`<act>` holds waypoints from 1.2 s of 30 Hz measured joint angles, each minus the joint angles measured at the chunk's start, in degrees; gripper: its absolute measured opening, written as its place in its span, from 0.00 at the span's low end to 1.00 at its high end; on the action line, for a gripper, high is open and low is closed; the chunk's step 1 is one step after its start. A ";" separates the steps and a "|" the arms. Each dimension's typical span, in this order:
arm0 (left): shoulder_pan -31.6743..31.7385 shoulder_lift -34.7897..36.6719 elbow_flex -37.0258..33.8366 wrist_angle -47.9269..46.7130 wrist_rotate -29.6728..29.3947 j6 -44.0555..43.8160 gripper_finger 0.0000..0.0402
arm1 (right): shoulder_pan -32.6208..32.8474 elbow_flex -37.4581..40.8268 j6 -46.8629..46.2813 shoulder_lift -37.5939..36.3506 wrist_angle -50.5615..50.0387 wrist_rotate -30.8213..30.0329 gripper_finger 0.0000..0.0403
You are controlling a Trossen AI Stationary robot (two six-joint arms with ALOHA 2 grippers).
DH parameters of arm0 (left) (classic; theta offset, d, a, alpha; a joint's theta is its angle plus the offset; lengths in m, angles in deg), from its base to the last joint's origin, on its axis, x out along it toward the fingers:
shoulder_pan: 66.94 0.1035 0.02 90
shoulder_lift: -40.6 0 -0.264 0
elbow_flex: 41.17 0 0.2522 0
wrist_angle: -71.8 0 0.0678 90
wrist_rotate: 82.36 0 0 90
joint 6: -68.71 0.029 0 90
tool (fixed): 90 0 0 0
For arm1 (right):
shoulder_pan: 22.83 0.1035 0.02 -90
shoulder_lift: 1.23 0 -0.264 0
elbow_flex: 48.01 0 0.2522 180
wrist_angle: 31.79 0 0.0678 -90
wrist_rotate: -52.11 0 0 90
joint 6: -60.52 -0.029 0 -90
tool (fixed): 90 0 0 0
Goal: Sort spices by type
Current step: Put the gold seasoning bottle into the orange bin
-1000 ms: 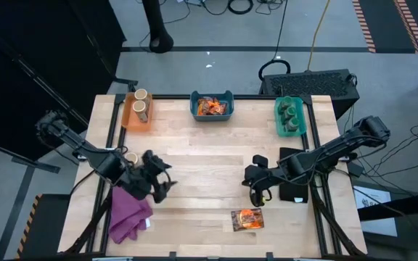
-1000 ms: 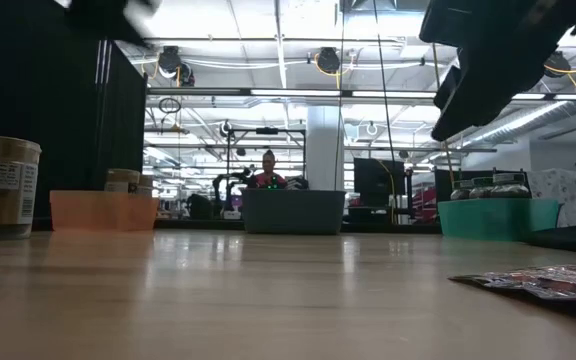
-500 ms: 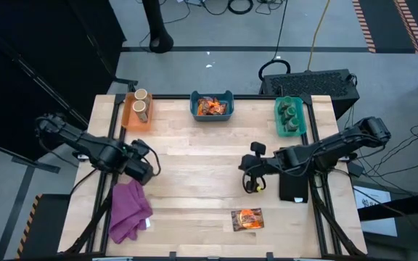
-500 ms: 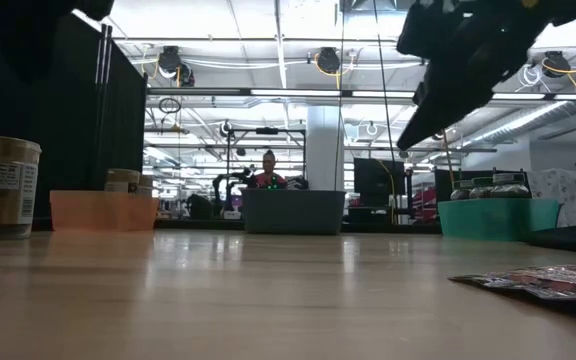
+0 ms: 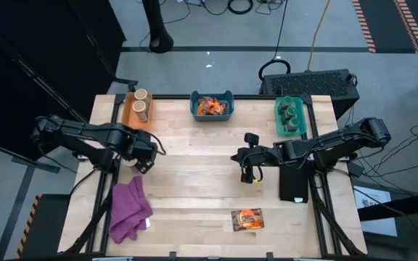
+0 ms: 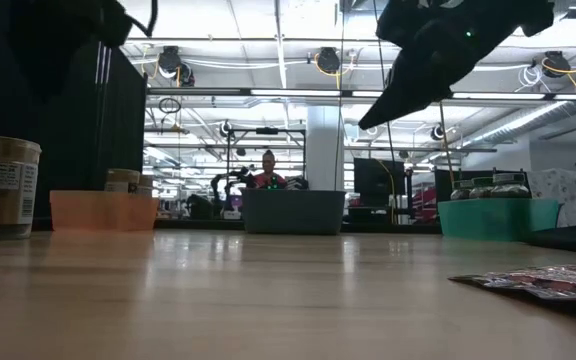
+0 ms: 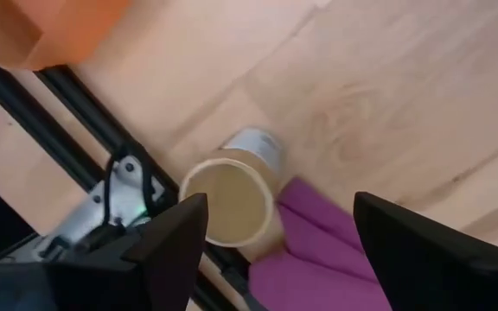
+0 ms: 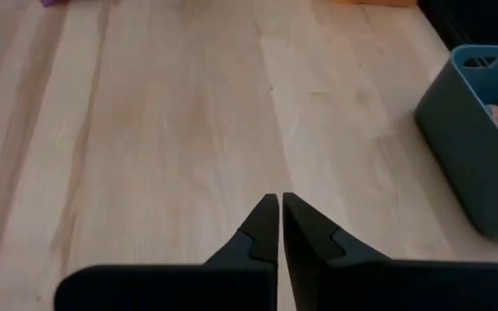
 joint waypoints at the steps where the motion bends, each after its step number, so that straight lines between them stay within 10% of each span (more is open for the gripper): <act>1: 0.71 0.00 -0.35 0.00 0.00 1.30 0.73 | -0.29 0.00 0.09 0.00 -0.02 0.02 0.00; 13: 3.90 8.26 -13.28 0.96 6.05 10.03 0.73 | -4.87 0.00 0.43 -0.44 0.00 0.04 0.00; 36: 3.90 11.65 -13.75 5.90 5.20 7.21 0.73 | -7.24 0.00 0.41 -0.44 0.01 3.08 0.00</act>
